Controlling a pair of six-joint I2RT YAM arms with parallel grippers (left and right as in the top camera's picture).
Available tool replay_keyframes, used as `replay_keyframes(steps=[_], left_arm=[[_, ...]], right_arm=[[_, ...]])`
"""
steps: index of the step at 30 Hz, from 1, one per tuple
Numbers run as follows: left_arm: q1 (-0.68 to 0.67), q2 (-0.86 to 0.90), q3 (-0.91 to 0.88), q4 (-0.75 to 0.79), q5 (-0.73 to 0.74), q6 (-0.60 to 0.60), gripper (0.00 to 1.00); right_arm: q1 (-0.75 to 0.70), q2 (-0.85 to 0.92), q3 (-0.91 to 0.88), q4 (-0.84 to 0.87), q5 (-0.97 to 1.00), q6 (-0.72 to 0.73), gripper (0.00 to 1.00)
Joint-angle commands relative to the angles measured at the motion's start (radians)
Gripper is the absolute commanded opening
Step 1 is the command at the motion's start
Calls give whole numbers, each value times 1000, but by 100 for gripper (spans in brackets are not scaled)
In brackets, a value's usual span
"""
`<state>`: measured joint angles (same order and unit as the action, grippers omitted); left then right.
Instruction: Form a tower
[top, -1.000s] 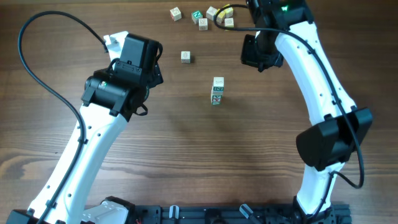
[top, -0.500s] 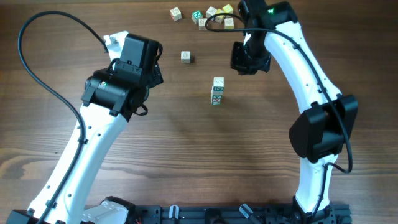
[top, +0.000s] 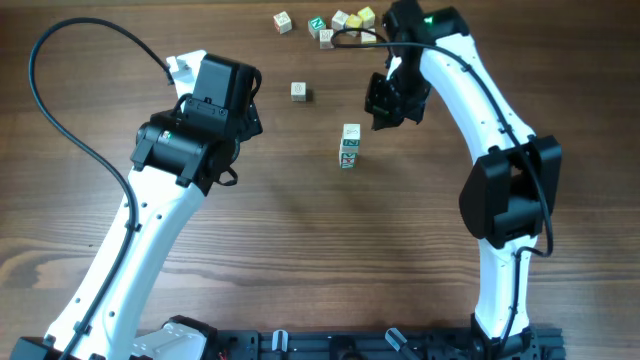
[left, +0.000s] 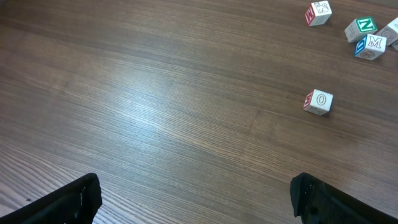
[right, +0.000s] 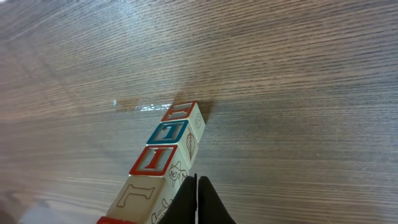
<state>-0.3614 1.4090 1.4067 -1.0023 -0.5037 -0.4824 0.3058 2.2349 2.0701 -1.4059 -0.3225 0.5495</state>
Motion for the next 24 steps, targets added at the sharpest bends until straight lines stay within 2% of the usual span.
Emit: replay_keyframes(steps=[1, 15, 24], left_arm=[[5, -5, 1, 2, -3, 11, 100], [5, -5, 1, 2, -3, 11, 100], [5, -5, 1, 2, -2, 11, 100]], right_arm=[[5, 17, -2, -3, -42, 1, 4], [5, 41, -2, -21, -43, 3, 4], [2, 66, -2, -24, -117, -14, 4]])
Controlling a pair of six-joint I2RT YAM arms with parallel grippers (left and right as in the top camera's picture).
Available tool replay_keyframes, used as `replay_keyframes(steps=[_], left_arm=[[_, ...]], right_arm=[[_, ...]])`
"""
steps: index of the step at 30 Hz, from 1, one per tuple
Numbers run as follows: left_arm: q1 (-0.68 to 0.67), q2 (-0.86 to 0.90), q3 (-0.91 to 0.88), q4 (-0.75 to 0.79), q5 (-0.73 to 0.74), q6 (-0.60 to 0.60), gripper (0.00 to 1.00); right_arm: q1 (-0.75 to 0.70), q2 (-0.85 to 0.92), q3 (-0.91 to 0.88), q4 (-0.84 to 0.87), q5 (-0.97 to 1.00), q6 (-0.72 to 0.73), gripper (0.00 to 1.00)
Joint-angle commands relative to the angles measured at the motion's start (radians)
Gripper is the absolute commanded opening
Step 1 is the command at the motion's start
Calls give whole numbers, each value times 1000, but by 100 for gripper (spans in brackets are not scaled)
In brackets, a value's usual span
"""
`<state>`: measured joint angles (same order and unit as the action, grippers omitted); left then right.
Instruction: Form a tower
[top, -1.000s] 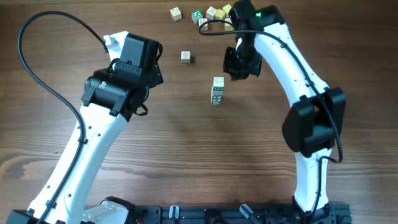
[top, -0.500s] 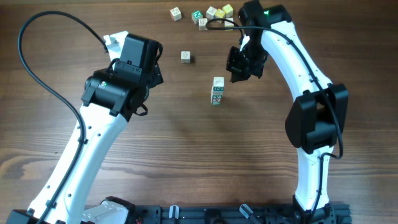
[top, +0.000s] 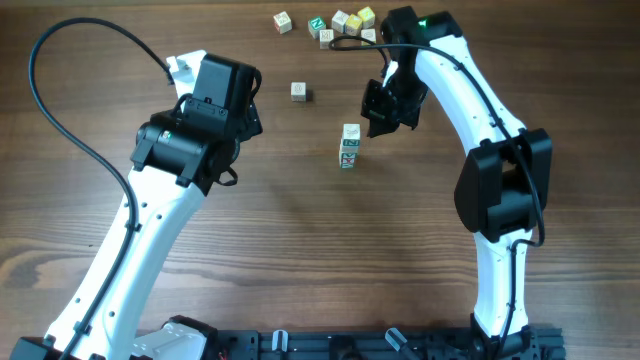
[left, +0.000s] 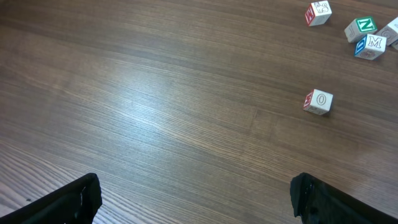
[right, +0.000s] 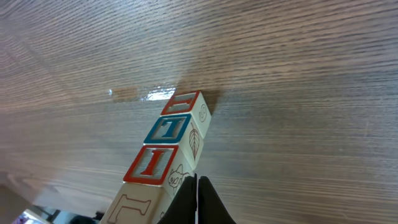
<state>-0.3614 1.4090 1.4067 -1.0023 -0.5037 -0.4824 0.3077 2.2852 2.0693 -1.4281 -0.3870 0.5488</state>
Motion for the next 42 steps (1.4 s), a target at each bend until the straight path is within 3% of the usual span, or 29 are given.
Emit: replay_keyframes(steps=[1, 33, 42], left_arm=[[5, -5, 1, 2, -2, 11, 100], [5, -5, 1, 2, -3, 11, 100], [5, -5, 1, 2, -3, 11, 100]], right_arm=[[0, 15, -2, -2, -61, -18, 4], [0, 15, -2, 3, -124, -22, 4], [-40, 15, -2, 2, -33, 6, 4]])
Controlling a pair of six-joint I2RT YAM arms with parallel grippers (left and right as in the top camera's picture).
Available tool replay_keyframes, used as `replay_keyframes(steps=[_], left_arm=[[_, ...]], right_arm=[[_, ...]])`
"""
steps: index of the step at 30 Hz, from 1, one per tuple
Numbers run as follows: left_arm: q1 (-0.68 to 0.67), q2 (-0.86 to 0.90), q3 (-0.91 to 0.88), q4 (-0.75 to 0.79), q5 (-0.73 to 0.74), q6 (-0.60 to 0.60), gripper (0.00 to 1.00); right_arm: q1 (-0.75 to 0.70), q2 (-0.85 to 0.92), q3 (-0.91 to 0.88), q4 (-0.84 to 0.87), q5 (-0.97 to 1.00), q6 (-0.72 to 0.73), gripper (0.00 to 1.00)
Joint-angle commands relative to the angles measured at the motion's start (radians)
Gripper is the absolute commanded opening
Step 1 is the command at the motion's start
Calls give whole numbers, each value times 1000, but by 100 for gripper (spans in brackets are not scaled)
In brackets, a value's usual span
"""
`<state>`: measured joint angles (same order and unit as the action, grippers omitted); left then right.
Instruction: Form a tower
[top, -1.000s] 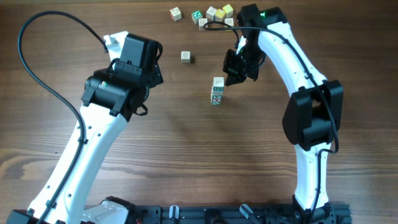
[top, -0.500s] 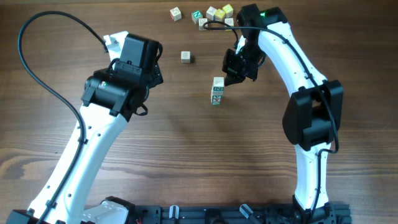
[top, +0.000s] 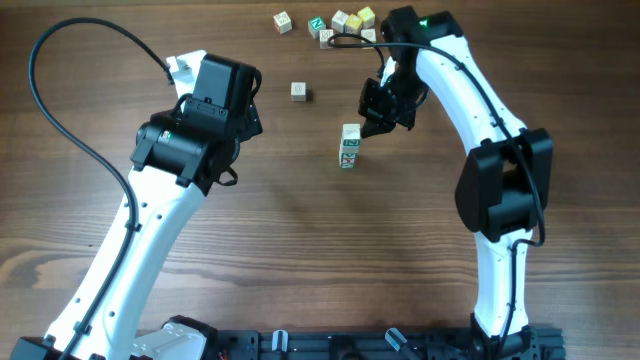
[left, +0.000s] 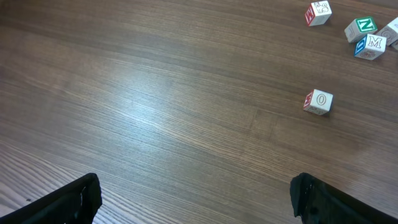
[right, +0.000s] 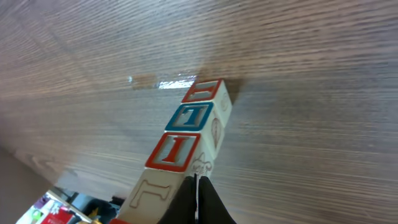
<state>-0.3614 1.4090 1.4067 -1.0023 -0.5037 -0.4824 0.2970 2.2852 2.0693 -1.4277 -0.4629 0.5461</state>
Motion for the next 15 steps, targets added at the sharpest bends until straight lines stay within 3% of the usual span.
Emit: replay_keyframes(steps=[1, 15], left_arm=[[5, -5, 1, 2, -3, 11, 100], [5, -5, 1, 2, -3, 11, 100]], right_arm=[[-37, 15, -2, 1, 47, 14, 4], [-51, -53, 2, -21, -10, 3, 4]])
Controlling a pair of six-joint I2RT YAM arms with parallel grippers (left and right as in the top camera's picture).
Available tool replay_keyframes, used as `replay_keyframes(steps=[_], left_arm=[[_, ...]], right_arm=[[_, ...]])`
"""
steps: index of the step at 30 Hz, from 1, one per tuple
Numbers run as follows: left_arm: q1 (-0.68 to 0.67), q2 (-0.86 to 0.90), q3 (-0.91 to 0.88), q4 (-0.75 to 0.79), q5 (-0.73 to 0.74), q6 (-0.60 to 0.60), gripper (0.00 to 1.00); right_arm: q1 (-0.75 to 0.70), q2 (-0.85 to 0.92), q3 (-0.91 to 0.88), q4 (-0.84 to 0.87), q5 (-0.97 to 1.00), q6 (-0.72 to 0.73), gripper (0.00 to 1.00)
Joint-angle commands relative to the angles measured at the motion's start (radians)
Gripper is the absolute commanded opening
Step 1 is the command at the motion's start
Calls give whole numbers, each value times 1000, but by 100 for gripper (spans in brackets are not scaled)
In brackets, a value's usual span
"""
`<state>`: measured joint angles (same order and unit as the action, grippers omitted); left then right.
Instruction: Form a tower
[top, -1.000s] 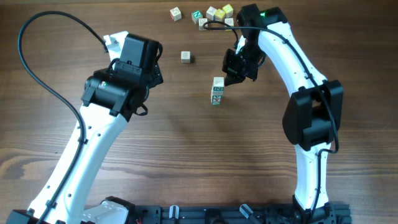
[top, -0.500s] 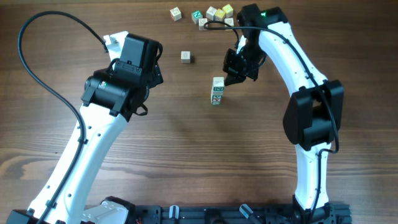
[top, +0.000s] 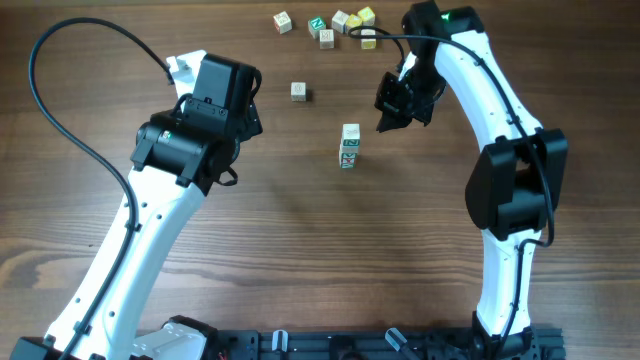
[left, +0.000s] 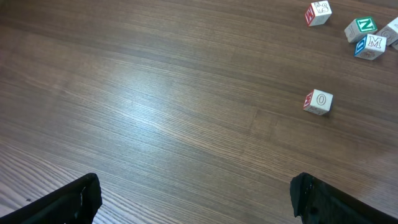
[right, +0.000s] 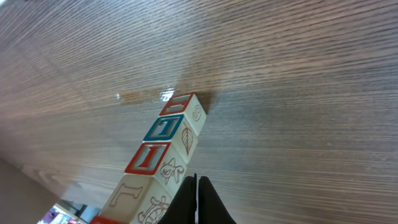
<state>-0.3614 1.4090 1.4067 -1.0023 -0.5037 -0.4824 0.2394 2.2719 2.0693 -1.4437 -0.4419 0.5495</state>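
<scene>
A tower of several lettered wooden blocks (top: 349, 146) stands upright mid-table; the right wrist view shows the tower (right: 163, 163) from above, red and blue letter faces up its side. My right gripper (top: 386, 122) hangs just right of the tower's top, shut with nothing between its fingers (right: 196, 202). One loose block marked O (top: 298, 91) lies left of the tower, also seen as the O block (left: 318, 101). My left gripper (left: 196, 196) is open over bare wood, far from the blocks.
A cluster of several loose blocks (top: 340, 22) lies at the table's far edge, with one block (top: 283, 21) a little apart on its left. The N and M blocks (left: 365, 35) show in the left wrist view. The left arm's black cable (top: 70, 110) loops over the left side.
My right gripper has moved to the right, from close against the tower's top to a small gap away from it. The tower stands unchanged. The left arm has not moved.
The tower stood complete throughout and my right gripper stayed shut. It hung right of the tower, then sat closer to its top at two moments, and now is farther right again. The left arm stayed still, open.
</scene>
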Motion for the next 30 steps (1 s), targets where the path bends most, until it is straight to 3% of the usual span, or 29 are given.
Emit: replay_keyframes(steps=[1, 30], left_arm=[[5, -5, 1, 2, -3, 11, 100], [5, -5, 1, 2, -3, 11, 100]], right_arm=[[7, -40, 2, -5, -31, 1, 4], [83, -92, 8, -53, 8, 1, 5]])
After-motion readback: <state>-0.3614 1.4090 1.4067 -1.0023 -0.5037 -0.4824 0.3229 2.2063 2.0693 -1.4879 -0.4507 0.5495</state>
